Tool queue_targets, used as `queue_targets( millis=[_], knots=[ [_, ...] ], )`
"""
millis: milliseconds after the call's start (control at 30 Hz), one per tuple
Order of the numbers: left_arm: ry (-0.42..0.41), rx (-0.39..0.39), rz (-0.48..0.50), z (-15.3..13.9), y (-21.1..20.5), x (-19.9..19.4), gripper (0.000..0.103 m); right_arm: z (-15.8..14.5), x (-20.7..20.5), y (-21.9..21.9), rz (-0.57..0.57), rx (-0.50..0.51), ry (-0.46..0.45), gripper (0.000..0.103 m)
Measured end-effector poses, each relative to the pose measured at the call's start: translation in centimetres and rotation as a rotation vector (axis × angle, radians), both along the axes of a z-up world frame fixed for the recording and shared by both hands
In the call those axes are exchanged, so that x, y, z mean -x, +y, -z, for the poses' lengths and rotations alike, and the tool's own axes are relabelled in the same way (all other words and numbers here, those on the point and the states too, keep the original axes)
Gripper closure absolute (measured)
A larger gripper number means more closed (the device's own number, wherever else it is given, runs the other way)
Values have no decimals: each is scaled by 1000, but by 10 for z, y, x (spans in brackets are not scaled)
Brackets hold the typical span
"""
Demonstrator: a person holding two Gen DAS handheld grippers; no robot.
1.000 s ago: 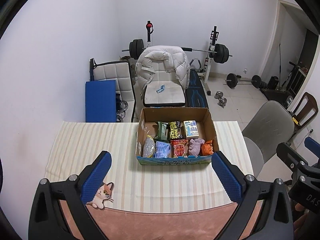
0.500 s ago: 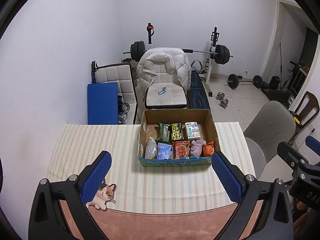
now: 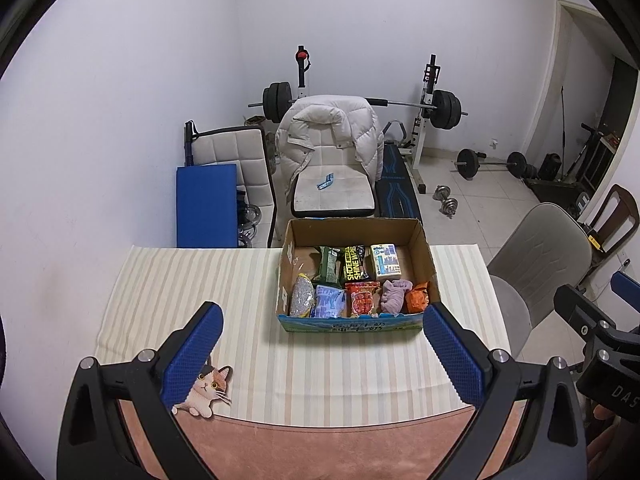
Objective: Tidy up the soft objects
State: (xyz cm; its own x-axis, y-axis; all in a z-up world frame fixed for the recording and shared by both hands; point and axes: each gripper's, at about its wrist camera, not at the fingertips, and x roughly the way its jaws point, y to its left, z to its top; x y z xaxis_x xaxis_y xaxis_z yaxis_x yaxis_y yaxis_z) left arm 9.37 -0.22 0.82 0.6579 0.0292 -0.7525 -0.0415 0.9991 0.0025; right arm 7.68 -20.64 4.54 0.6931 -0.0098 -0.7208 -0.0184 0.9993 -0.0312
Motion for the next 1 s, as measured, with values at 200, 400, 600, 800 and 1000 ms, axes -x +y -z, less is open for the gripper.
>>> queue_targets(
  millis=[200, 400, 600, 800, 1000],
  knots=[
    [1, 0, -1, 1, -1, 0, 0, -1, 0, 1, -5, 2, -1, 0],
    [2, 0, -8, -1, 1, 0, 0, 0, -1, 2, -8, 0, 3, 0],
    [10, 2, -22, 0, 5, 1, 0, 0, 0, 4, -9, 0, 3, 0],
    [10, 0, -23, 1, 6, 2, 0, 1, 1, 5, -7, -1, 3, 0],
    [5, 2, -27, 4, 7, 5, 0, 3, 0, 4, -7, -5, 3, 0]
  ],
)
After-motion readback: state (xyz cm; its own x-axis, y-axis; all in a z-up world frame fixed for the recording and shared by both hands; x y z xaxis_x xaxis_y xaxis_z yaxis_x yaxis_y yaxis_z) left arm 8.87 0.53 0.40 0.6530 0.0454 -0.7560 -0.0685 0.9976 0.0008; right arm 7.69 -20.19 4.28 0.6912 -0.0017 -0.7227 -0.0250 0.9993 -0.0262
